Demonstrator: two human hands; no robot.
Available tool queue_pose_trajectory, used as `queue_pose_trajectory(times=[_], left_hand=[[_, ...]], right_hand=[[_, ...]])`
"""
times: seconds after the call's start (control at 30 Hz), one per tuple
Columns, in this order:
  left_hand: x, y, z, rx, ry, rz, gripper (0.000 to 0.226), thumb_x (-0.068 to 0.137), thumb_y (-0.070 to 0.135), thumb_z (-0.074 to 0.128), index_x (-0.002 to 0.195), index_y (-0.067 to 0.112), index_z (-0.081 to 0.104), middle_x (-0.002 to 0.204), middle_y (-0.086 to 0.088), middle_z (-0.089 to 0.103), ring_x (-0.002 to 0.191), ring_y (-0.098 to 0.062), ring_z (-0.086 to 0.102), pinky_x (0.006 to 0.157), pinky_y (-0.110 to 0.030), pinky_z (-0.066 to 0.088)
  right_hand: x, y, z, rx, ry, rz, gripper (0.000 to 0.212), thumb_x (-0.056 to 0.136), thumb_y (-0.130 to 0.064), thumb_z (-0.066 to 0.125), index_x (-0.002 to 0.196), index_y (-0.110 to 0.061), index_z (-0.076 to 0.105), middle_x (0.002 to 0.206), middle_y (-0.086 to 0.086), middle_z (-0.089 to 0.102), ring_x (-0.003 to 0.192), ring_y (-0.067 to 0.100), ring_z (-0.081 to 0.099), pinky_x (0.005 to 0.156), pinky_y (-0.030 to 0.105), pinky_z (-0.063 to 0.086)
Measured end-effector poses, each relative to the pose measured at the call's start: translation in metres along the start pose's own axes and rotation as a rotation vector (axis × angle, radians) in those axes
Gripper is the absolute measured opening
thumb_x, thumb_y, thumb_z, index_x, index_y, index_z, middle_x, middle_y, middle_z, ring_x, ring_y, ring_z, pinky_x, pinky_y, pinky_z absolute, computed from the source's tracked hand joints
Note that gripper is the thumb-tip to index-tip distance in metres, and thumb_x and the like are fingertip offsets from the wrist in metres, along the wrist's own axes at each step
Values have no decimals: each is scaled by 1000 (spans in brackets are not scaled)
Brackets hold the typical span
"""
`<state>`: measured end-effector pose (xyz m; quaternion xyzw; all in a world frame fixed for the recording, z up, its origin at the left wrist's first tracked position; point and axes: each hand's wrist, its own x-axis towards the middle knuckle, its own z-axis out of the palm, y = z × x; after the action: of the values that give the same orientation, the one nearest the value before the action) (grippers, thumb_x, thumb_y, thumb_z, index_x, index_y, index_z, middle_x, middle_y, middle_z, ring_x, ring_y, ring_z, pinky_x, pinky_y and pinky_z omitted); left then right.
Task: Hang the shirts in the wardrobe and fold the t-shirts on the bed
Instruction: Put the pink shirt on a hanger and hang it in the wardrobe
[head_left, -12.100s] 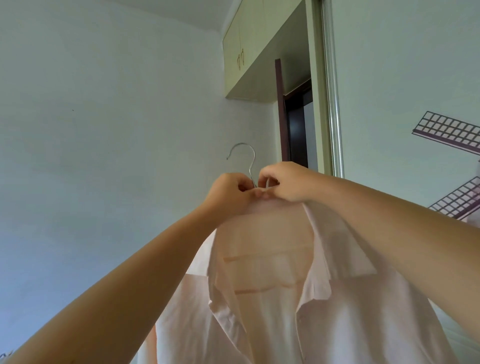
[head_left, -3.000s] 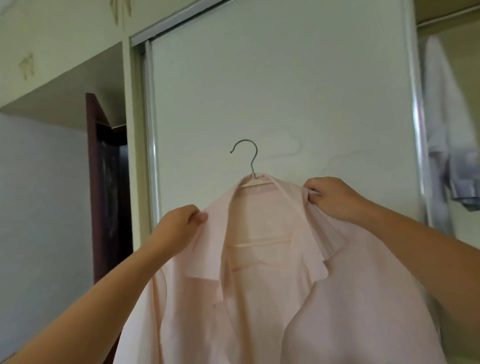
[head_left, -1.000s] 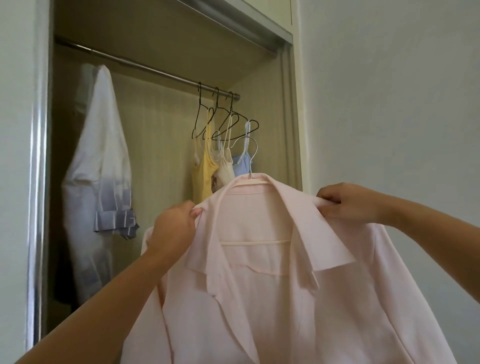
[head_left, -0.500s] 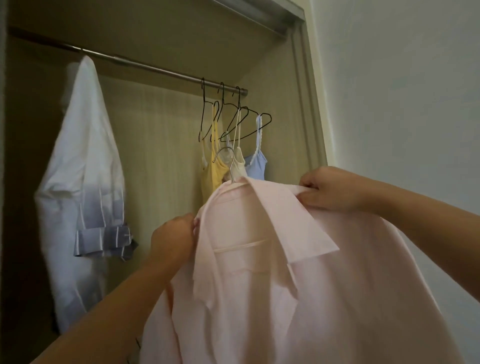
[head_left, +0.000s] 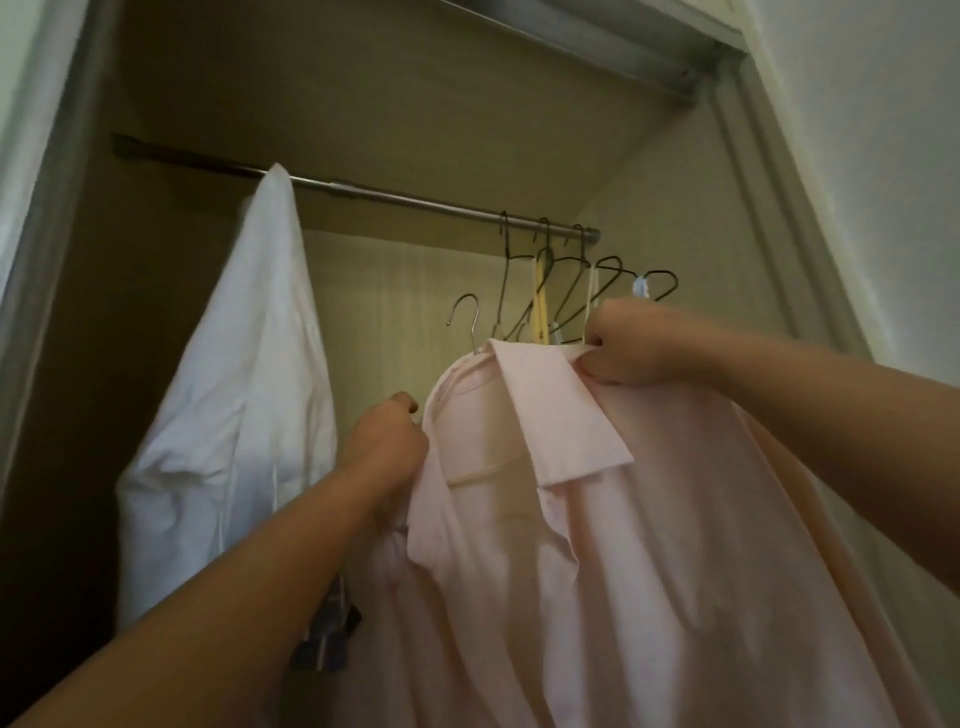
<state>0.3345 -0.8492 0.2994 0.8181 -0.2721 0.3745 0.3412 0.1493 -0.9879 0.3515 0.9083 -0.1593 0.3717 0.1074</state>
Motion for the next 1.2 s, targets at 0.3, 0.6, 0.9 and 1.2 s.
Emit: queue_pose_trajectory(times=[0.3, 0.6, 0.9, 1.2], left_hand=[[31, -12, -14, 39, 66, 14, 46, 90, 7, 42, 136, 10, 45, 127, -16, 56, 116, -32, 52, 90, -32, 43], [42, -12, -19, 207, 133, 50, 42, 94, 16, 49, 135, 12, 44, 132, -10, 54, 115, -29, 54, 89, -32, 44], [59, -12, -43, 74, 389, -54, 41, 91, -7, 44, 124, 14, 57, 122, -3, 59, 104, -19, 55, 88, -28, 46], [88, -15, -52, -281, 468, -8, 27, 101, 32, 33, 114, 21, 54, 115, -1, 60, 104, -18, 56, 86, -30, 44]], right_hand=[[60, -40, 15, 162, 159, -24, 19, 95, -16, 49, 89, 0, 56, 86, 10, 45, 84, 27, 47, 60, 24, 35], [121, -72, 22, 300, 204, -107, 26, 95, -18, 51, 115, -3, 58, 99, 10, 56, 84, 25, 48, 63, 27, 37], [156, -86, 26, 363, 304, -169, 23, 88, -12, 56, 111, -7, 60, 119, 13, 57, 102, 32, 56, 72, 30, 38], [179, -111, 32, 349, 382, -147, 32, 88, -8, 53, 120, -5, 58, 127, 15, 55, 114, 33, 54, 80, 33, 41]])
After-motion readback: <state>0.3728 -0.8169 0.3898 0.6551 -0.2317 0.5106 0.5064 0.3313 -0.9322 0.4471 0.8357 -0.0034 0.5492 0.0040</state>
